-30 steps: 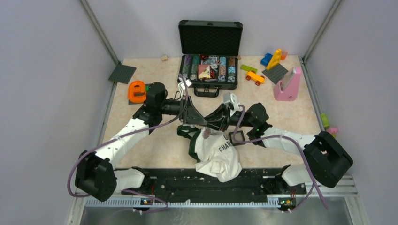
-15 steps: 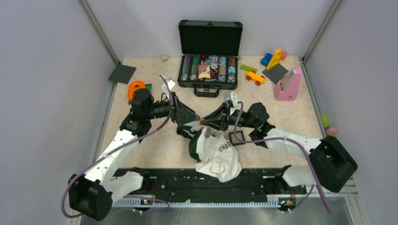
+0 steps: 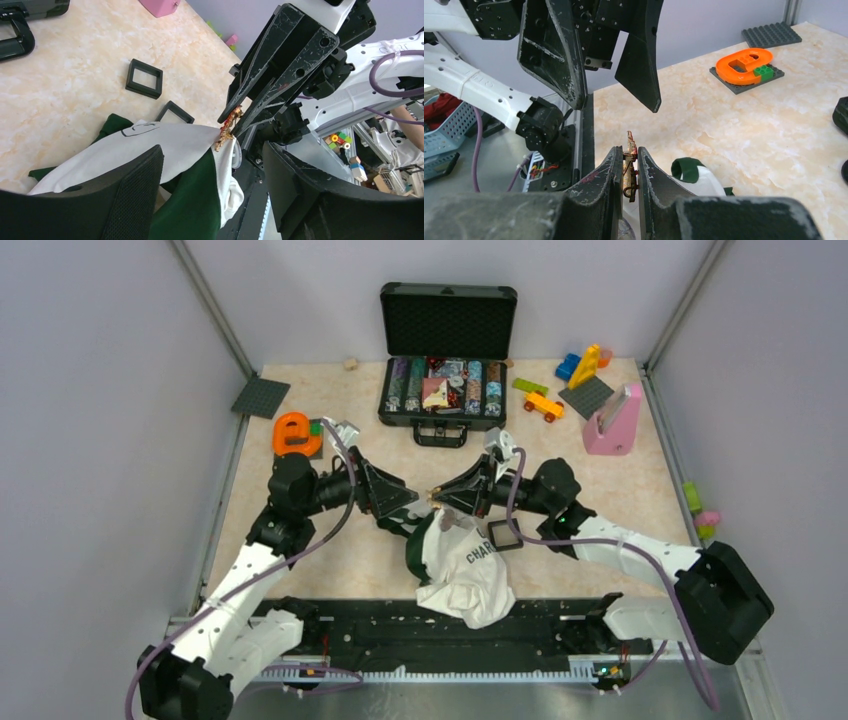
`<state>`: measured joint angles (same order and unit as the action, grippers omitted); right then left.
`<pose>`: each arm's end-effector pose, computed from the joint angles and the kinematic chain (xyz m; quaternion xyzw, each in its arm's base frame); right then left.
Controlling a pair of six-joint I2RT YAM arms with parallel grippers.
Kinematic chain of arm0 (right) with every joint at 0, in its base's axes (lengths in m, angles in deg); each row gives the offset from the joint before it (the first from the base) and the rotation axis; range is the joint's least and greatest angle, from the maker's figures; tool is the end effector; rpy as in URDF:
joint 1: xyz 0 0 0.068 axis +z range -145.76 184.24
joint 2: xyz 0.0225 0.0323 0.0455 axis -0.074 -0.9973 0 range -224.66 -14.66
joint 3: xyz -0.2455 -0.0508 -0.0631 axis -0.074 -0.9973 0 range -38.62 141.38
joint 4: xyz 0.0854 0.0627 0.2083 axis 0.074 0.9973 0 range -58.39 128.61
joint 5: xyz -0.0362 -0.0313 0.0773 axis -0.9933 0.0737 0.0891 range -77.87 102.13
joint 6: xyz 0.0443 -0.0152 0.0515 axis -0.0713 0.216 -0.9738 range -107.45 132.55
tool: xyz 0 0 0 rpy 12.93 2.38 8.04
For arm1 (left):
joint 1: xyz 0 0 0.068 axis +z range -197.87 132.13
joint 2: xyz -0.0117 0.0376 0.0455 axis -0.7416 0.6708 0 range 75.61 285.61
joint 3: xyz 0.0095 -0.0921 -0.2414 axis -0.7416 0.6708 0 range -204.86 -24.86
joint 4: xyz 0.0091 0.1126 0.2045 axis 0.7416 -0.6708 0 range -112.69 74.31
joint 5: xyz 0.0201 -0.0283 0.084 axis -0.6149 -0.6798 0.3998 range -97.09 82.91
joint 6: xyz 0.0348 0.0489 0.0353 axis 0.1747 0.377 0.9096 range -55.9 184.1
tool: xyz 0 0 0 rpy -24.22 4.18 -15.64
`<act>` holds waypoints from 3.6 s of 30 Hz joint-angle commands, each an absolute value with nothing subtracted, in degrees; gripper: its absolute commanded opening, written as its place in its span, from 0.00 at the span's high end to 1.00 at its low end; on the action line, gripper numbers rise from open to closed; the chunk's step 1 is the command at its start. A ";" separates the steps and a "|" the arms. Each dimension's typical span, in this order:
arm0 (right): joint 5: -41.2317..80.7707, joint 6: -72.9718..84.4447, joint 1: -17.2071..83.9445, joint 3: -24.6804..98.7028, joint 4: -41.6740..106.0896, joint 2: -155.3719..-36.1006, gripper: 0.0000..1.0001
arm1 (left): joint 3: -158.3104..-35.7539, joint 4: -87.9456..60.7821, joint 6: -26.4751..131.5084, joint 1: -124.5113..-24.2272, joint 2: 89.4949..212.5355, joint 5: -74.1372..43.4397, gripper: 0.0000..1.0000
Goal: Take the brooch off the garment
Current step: Remove the brooch from the clothes.
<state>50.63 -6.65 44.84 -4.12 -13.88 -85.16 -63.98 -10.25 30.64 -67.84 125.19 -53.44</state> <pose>0.1766 0.1978 0.2900 -0.3605 0.5528 0.5439 0.5183 0.1678 -0.1046 0.3132 0.1844 0.7044 -0.5383 0.4242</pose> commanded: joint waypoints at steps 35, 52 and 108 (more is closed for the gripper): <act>53.43 -19.01 44.35 0.81 -18.59 -86.40 1.00 | -59.72 11.87 23.06 -70.07 132.02 -61.69 0.61; 54.66 -20.21 44.32 0.40 -20.53 -88.19 1.00 | -60.58 14.15 21.49 -70.98 134.31 -62.58 0.96; 60.54 -23.83 41.46 -1.28 -19.68 -89.98 0.69 | -61.93 8.16 25.53 -70.98 131.12 -61.49 1.00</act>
<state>60.40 -23.17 41.91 -3.95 -16.83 -89.44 -59.58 4.78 25.99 -70.85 132.38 -61.02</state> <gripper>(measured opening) 0.319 0.012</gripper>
